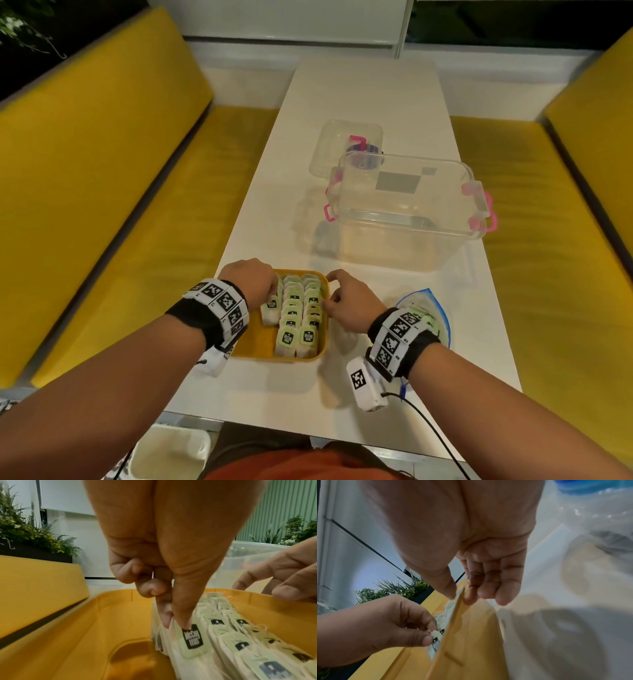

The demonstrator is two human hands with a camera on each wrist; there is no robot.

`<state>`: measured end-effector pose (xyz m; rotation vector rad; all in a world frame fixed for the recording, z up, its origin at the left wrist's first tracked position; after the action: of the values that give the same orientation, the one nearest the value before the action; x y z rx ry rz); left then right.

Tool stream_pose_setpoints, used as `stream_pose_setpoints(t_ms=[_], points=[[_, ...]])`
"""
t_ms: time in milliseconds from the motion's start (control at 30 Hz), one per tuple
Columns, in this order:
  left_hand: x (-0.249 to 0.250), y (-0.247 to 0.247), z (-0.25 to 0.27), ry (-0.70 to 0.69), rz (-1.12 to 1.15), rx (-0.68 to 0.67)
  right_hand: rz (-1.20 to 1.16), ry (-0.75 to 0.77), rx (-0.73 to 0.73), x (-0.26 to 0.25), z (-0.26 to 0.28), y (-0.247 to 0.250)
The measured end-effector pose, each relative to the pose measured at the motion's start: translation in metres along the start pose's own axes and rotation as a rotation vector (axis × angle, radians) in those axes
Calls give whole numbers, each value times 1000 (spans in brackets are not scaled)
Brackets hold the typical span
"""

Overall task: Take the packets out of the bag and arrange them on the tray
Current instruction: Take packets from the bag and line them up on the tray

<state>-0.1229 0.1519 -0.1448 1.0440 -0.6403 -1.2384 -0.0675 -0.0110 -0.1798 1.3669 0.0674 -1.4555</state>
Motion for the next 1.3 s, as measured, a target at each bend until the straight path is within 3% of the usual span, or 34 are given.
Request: stream_pose_setpoints(t_ms=[133,300,433,567,633,767,900,1167,1300], points=[[-4,11,4,9,53,43,0,-3,34,-2,7,10],[15,51,20,-42,191,215,28,43,141,0,36,49],[77,77,38,-216,372,264,1,27,282,25,67,87],[158,79,47,-403,384,217,71,30,536,57,106,126],[193,67,41,-435,365,175,125,-2,582,80,120,132],[233,31,25,-386,313,76,138,-80,440,120,124,115],[245,8,16,-320,459,-1,44,-127,328,136,126,97],[230,10,10,-279,694,65,-131,-47,428,147,133,104],[221,-10,5,-223,671,21,-109,-54,360,157,131,97]])
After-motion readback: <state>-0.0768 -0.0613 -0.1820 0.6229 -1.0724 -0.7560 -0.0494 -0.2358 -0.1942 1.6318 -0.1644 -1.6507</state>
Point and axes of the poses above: each hand's wrist, its own z-axis away from the middle knuckle, its own y-axis out of the back of the hand, x = y × z, the point moved 9 cm from there along -z, towards the middle knuckle, and after that the axes turned 1 degree about y, right-handed, at the moved point
